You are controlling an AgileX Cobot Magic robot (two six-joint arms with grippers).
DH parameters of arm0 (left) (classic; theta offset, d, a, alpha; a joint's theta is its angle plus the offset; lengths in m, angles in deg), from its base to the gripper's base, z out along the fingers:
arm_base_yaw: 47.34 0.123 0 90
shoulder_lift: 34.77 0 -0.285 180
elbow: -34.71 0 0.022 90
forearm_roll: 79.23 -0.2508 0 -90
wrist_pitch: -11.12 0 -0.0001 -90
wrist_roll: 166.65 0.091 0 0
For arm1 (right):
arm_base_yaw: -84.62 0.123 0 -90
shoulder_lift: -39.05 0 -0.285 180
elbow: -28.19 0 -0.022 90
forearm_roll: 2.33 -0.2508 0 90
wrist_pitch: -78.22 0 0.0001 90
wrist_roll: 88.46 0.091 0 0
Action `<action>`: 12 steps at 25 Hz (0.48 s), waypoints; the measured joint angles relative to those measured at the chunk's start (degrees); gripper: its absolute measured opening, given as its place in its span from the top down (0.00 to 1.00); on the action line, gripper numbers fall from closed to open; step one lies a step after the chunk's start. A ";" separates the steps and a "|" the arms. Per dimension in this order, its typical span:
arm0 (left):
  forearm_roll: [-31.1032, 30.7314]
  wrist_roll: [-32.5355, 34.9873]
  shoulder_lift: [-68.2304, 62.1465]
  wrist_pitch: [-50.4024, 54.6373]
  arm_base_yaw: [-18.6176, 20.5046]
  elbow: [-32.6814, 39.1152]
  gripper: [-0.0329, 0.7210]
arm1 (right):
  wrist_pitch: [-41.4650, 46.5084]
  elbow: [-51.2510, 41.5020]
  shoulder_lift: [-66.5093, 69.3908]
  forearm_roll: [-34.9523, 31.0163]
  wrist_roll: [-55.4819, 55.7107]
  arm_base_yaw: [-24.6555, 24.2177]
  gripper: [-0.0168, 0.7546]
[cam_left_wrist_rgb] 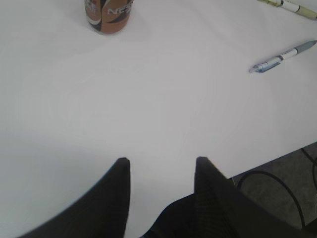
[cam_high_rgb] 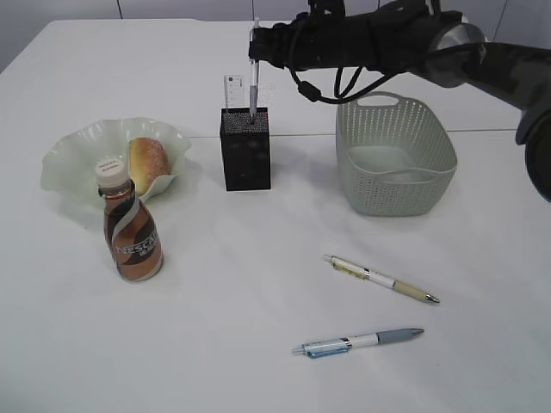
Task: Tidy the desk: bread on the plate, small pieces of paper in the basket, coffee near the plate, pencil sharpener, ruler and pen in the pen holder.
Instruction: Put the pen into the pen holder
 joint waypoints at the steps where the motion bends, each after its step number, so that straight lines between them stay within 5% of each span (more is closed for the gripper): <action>1: 0.00 0.00 0.00 0.00 0.00 0.00 0.54 | 0.30 0.00 0.48 0.00 -0.03 0.00 0.87; 6: 0.13 0.00 0.00 0.20 0.00 0.00 0.54 | 1.34 0.00 1.62 0.00 -0.03 0.00 0.83; 12: 0.25 0.00 0.00 0.33 0.00 0.00 0.54 | 1.54 0.00 1.62 0.00 -1.08 0.00 0.58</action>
